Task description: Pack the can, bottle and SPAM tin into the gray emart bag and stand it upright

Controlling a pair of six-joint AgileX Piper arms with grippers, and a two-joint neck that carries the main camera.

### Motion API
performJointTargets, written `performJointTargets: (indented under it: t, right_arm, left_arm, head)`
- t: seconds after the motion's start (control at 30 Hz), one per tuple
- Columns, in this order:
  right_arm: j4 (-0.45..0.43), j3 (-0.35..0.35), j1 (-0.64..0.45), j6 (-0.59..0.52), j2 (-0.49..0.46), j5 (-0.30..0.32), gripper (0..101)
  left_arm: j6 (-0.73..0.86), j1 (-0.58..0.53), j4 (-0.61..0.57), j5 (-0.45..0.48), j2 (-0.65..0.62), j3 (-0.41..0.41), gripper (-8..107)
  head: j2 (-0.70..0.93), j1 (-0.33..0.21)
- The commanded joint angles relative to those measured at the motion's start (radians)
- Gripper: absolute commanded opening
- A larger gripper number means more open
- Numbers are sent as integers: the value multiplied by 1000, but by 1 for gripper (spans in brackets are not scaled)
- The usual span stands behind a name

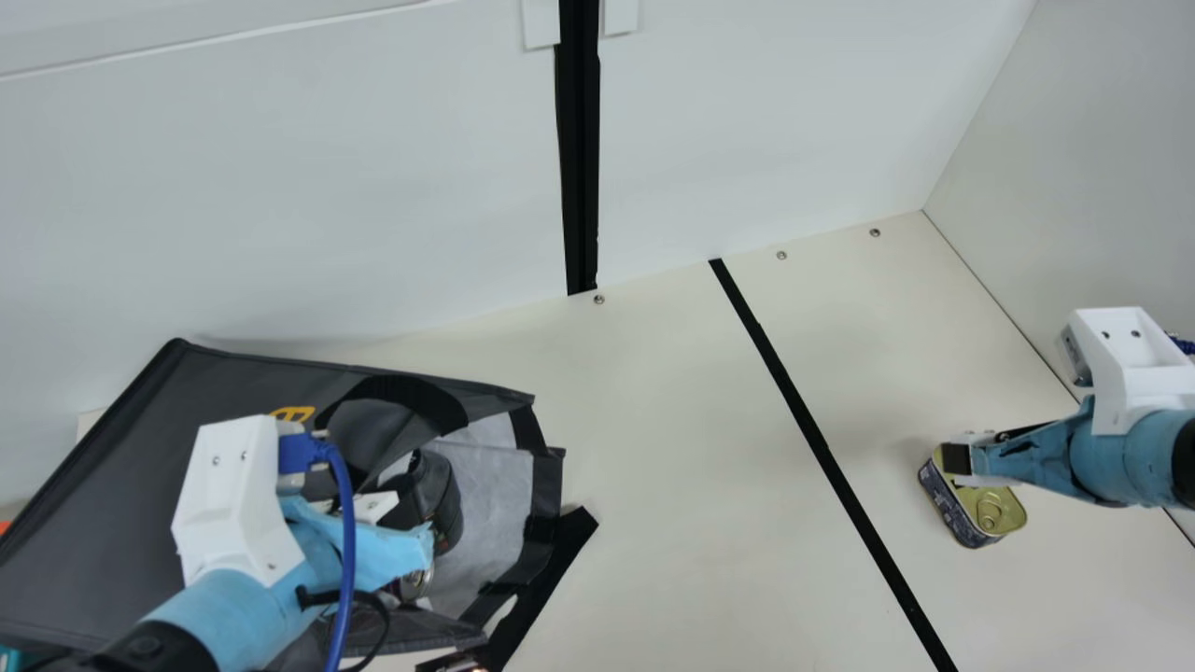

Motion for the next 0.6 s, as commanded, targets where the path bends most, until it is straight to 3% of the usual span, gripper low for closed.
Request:
performJointTargets:
  t: [0.0,0.57]
  right_arm:
    - [15,-1,-7,-60,18,6,95]
    - [63,-7,-78,-330,161,-2,95]
  left_arm:
    - [0,0,0,0,0,0,-8]
    - [0,0,0,0,0,0,-8]
  head:
    - [-2,-23]
    - [-2,-23]
